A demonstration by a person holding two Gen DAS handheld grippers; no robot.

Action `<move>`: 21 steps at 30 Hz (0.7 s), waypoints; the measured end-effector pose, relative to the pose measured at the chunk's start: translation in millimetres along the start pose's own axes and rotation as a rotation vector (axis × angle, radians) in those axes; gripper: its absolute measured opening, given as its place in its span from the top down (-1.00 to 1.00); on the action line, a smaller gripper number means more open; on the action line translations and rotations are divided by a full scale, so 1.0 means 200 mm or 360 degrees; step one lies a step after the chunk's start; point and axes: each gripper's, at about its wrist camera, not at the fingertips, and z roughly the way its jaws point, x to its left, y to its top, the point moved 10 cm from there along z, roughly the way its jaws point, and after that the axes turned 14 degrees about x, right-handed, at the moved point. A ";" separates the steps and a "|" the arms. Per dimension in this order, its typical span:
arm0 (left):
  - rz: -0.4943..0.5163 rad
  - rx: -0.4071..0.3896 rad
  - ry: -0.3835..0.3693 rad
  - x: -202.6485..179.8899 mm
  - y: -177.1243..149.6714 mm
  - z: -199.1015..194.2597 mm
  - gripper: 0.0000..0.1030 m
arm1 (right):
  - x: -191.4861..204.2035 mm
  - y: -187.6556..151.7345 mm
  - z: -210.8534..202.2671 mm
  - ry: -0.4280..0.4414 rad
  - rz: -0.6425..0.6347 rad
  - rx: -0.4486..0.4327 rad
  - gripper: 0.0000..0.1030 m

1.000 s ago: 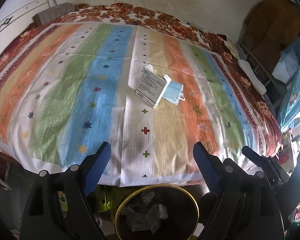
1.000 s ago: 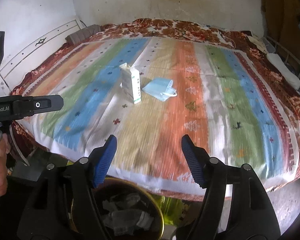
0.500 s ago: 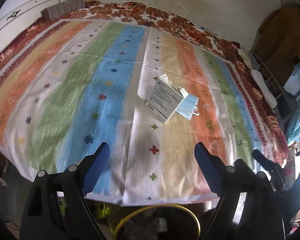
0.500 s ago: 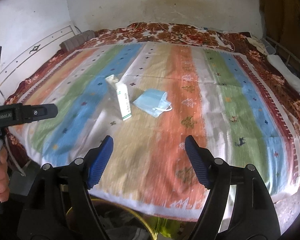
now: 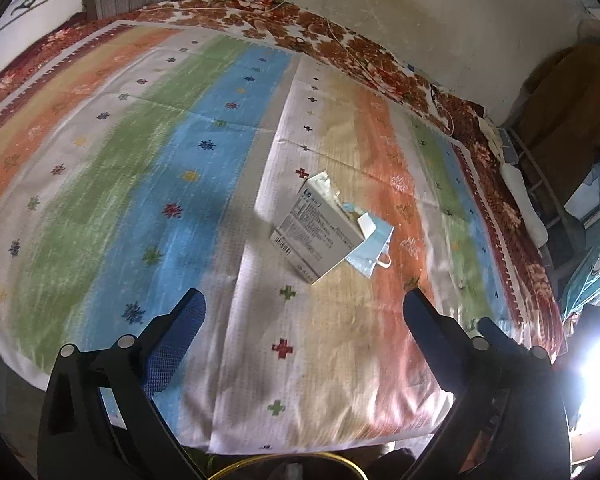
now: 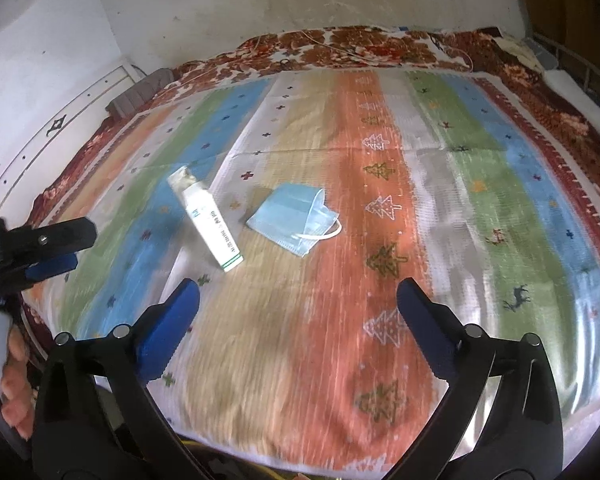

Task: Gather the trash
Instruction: 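Move both open grippers forward toward the white box and blue mask, then grasp the white medicine box with left gripper while right grasps the blue mask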

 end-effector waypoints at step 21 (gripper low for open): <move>-0.0007 0.0079 -0.0030 -0.06 0.24 0.21 -0.88 | -0.09 0.27 0.40 0.0289 0.0269 0.0116 -0.61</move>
